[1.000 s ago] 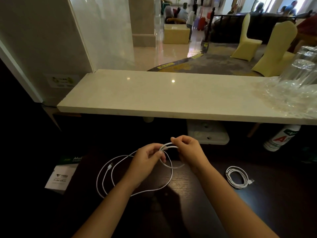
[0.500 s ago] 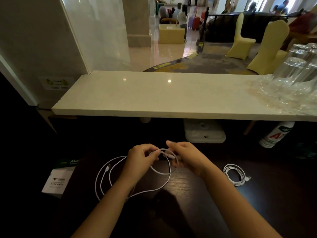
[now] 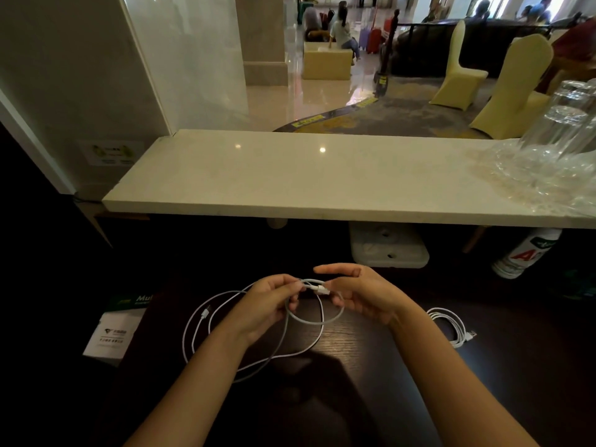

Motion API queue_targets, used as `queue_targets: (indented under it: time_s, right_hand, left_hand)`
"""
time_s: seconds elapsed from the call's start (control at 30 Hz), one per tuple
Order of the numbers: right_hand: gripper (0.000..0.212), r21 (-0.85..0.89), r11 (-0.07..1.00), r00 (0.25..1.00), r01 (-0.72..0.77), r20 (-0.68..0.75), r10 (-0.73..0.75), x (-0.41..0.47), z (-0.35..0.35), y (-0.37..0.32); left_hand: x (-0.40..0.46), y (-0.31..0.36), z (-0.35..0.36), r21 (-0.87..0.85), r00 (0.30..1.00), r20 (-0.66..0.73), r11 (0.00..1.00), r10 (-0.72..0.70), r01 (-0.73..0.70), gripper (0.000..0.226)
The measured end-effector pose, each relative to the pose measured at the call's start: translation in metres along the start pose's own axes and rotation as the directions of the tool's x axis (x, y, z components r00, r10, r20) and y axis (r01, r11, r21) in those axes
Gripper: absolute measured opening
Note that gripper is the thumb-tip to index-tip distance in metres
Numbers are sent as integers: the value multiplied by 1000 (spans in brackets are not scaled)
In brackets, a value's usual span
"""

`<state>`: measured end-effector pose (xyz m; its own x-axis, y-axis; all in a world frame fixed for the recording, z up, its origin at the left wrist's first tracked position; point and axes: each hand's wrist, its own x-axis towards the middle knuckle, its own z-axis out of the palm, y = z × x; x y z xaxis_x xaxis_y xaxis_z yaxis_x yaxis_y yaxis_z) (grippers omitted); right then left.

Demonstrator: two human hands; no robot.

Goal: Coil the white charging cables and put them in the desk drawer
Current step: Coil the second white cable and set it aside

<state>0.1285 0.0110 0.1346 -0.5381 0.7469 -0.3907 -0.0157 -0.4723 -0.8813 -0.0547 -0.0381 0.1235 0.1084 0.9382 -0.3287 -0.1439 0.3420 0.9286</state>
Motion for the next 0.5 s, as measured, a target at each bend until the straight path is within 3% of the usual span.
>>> queue_targets:
  time_s: [0.1,0.2,0.3,0.4,0.5]
  right_hand:
    - [22,-104,994,1000,-16,-6,16,0,4,-4]
    - [16,-168,974,989,151,20,-149,-1,9,-8]
    - [25,-397,855,942,335,103,-321,-7,11,-14]
    - [28,-447,815,929,368,137,-344,-12,12,-17]
    - [12,-525,738,879,425,46,-474,-6,16,-18]
  left_hand:
    - [1,1,0,55,999,44,998,27,-29,17]
    - [3,8,0,-39,998,59,999,-7,9,15]
    - [3,14,0,-179,995,99,983,-32,50,16]
    - [1,16,0,-226,994,107,973,-29,53,15]
    - [0,16,3,-247,992,121,967,-33,62,15]
